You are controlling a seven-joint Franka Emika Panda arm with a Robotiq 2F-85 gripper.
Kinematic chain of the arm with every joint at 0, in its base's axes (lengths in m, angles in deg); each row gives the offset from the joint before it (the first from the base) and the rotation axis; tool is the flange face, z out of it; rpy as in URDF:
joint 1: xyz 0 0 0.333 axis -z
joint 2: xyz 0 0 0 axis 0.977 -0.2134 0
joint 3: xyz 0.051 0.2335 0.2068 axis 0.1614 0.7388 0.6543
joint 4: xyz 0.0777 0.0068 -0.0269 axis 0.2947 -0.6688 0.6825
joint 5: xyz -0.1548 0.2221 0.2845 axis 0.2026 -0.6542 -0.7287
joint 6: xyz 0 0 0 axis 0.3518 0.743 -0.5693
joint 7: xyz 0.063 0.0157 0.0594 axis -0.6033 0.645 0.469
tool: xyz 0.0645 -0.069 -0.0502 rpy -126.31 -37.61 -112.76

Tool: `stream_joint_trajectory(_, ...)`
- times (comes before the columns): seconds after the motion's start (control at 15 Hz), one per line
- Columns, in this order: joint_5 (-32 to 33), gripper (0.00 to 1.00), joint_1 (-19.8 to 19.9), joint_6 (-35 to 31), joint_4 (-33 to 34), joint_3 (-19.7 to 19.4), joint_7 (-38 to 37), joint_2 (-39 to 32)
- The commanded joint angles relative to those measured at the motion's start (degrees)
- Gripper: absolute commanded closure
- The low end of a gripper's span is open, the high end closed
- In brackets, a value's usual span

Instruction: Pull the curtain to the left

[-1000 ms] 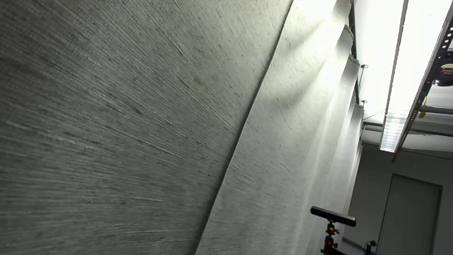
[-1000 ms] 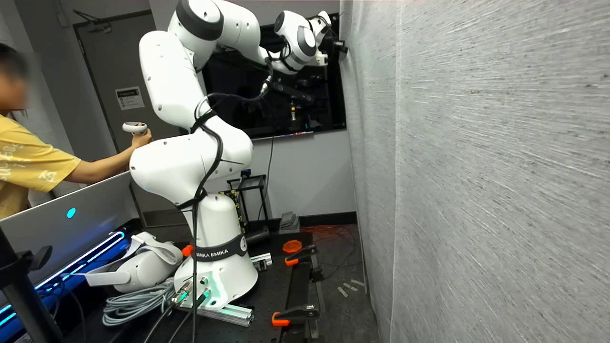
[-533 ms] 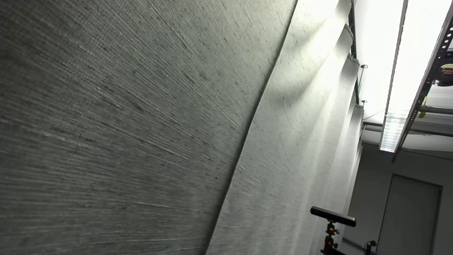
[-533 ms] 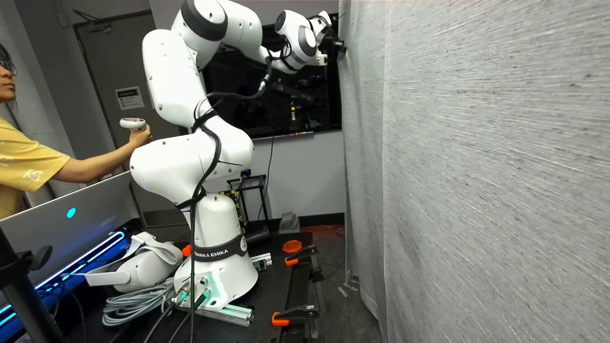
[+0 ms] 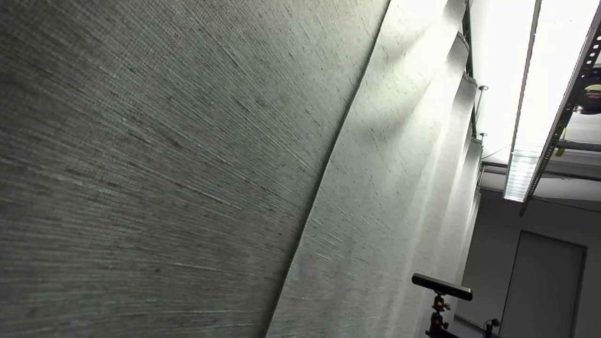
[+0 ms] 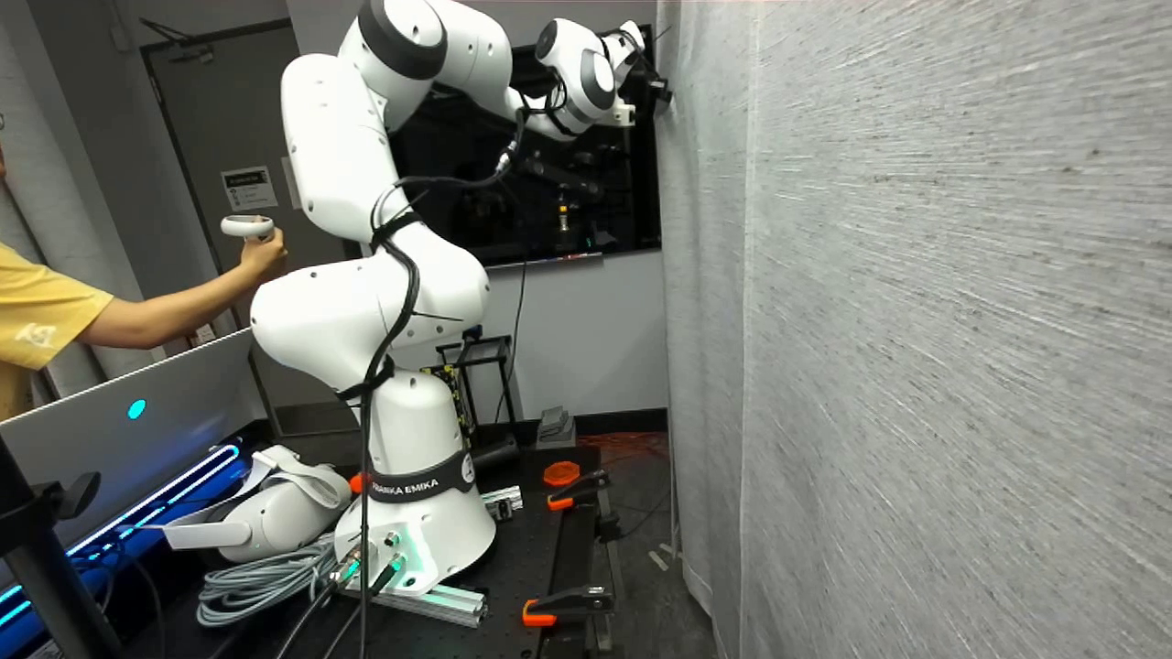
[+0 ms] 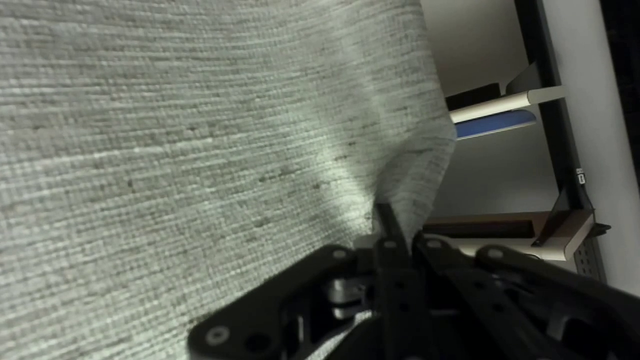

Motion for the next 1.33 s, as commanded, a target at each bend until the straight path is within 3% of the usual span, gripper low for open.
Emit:
stream_joint_trajectory(0.0,-0.89,1.0,2.07,2.81,-3.24,6.26,0.33,1.58)
stream_joint_trajectory(0.33,-0.67,1.0,3.47,2.92,-2.73,7.24,0.26,1.76)
stream_joint_trajectory(0.4,0.0,0.98,2.89,0.0,0.72,2.78,0.08,-0.37)
stream_joint_trajectory(1.27,0.0,0.98,3.19,0.0,0.8,3.15,0.18,-0.37)
